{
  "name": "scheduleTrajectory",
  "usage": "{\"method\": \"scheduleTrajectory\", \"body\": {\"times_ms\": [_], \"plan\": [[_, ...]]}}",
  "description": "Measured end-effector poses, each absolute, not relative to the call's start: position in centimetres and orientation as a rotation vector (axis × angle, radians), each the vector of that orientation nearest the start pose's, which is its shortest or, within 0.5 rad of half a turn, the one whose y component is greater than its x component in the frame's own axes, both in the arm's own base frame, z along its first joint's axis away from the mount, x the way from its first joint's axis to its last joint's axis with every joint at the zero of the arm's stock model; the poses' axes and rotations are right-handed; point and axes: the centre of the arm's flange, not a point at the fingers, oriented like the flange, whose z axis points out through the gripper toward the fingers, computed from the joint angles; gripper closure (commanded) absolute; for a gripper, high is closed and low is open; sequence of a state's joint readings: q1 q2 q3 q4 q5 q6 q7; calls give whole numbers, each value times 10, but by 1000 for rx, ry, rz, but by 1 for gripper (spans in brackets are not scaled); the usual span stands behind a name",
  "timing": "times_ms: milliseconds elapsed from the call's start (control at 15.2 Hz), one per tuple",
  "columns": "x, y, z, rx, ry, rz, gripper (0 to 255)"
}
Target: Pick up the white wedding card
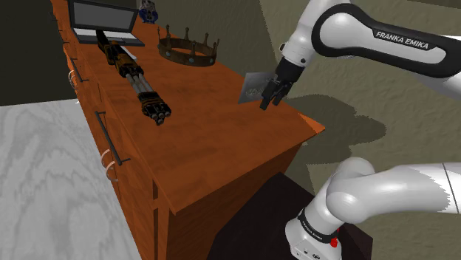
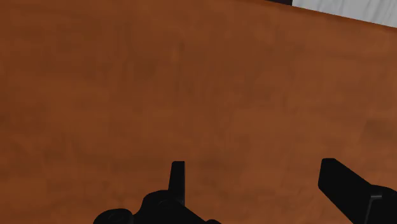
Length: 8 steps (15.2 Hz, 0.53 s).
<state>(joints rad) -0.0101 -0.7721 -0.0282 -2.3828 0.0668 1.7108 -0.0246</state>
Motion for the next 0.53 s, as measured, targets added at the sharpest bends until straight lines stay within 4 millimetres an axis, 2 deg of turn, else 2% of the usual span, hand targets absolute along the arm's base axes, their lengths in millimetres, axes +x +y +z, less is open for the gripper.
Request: {"method": "scheduleTrajectory", "body": {"times_ms": [66,198,330,528], "plan": [[324,-9,587,-3054,19,-156,0],[339,-7,596,-3046,160,-128,0],[362,-4,606,-3019,379,-84,0],[402,-9,619,-2940,734,-12,0]]}}
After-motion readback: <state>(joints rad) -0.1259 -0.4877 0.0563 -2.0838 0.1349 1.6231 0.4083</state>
